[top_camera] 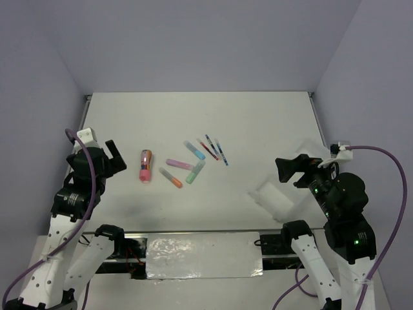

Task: Sort the stationery into containers
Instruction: Pick up the pen from the center of the board.

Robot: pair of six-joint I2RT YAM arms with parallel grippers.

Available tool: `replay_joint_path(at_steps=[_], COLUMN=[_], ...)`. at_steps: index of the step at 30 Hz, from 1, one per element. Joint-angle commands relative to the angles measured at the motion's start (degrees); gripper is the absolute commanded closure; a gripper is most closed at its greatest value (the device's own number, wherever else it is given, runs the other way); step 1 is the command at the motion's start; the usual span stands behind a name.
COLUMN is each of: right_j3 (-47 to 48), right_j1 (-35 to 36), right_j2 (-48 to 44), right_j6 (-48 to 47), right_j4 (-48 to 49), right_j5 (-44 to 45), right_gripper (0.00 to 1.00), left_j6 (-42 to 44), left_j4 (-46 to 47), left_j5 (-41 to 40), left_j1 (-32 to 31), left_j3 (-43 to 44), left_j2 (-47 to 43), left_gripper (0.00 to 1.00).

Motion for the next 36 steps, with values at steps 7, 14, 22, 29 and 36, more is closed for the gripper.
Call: replay_joint_path(at_steps=[7, 14, 22, 29, 36], right_j3=[1.00, 1.44, -0.59, 0.21, -1.64], right_j1=[-0.29, -0.29, -0.29, -0.29, -0.29], right_j2=[0.37, 2.30, 2.74, 1.96, 1.16], right_j6=[-0.39, -1.79, -1.62, -3.82, -2.94], right_j4=[-0.46, -1.87, -1.16, -4.42, -2.66], right_j5=[-0.88, -5.62, -13.09, -13.11, -15.56], right_gripper=[0.00, 0.00, 0.00, 0.00, 0.00], left_j6=[-0.33, -0.67, -10.52, -12.28, -12.55], left_j4=[1.25, 3.98, 6.97, 12.76, 17.60], left_j5=[-1.12, 12.92, 11.72, 8.20, 7.49], left_j1=[0.39, 0.31, -6.54, -6.99, -6.46], left_j3=[1.49, 1.30, 6.93, 6.15, 4.21], left_j2=[-0.21, 8.21, 36.07, 53.11, 57.62], left_gripper=[0.01, 0.01, 0.01, 0.01, 0.13])
